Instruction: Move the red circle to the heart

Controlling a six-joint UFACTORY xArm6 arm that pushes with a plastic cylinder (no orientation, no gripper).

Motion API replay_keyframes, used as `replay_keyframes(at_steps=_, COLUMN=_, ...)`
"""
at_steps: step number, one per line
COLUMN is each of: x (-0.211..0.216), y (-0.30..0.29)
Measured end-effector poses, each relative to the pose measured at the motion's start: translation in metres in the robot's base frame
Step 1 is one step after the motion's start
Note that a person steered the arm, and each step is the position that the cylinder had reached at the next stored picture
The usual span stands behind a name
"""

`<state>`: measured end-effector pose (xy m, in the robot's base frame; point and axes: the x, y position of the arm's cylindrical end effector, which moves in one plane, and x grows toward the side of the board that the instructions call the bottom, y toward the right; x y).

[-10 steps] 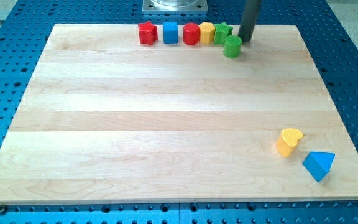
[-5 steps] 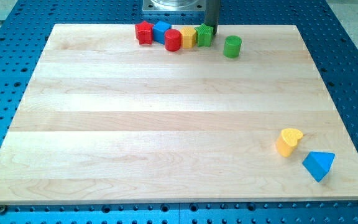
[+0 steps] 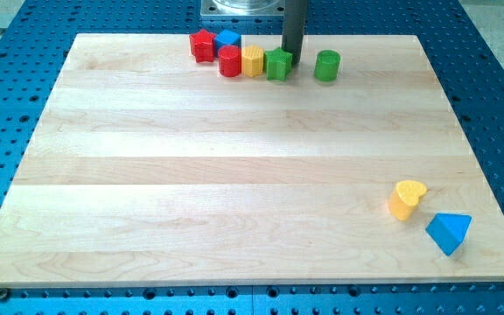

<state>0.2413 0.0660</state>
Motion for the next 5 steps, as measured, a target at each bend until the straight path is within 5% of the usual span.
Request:
replay_keyframes(at_steps=3, x=-0.047, y=-0.087)
replay_keyframes(at_steps=5, x=0.011, y=-0.127)
